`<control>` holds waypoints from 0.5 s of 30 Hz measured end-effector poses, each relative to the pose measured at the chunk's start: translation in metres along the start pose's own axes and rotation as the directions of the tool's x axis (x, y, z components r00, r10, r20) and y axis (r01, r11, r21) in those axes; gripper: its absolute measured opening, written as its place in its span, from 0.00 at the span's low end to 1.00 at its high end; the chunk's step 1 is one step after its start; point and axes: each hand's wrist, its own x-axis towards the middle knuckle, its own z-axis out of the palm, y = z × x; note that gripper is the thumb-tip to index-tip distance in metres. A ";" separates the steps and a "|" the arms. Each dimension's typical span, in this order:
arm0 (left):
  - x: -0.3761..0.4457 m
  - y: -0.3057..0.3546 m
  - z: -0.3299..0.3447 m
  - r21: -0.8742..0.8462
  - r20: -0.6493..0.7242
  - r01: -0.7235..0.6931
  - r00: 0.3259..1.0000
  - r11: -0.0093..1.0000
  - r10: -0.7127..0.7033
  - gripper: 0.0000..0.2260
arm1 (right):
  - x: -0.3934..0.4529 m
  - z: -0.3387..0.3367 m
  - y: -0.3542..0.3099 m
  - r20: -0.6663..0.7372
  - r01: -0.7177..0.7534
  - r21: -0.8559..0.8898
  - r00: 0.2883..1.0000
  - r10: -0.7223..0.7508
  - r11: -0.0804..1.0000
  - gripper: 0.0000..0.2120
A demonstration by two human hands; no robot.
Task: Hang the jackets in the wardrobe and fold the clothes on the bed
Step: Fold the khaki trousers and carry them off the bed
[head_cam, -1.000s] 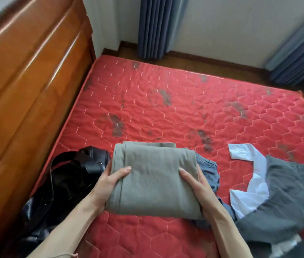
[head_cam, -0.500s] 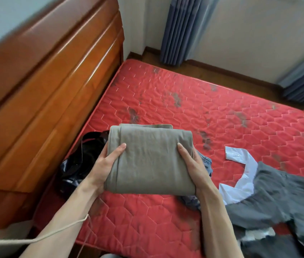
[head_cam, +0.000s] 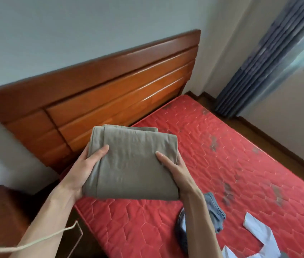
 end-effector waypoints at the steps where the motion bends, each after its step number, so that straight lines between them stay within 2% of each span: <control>1: -0.011 0.003 -0.011 -0.013 -0.036 -0.015 0.999 1.000 0.015 0.19 | 0.001 0.013 -0.002 0.053 -0.003 -0.023 0.999 0.004 1.000 0.25; 5: -0.058 0.014 -0.061 -0.077 -0.208 -0.067 0.977 0.995 0.050 0.20 | 0.003 0.073 -0.006 0.268 0.008 -0.100 0.963 0.019 0.995 0.24; 9: -0.114 0.017 -0.116 -0.142 -0.395 -0.108 0.918 0.984 0.043 0.19 | -0.003 0.146 0.001 0.417 0.022 -0.158 0.907 0.047 0.987 0.23; 12: -0.161 0.018 -0.164 -0.191 -0.496 -0.152 0.867 0.970 0.038 0.21 | -0.015 0.209 0.011 0.521 0.010 -0.191 0.848 0.093 0.981 0.24; 15: -0.214 0.019 -0.208 -0.231 -0.583 -0.225 0.811 0.946 0.051 0.19 | -0.038 0.272 0.022 0.617 0.005 -0.232 0.774 0.143 0.973 0.23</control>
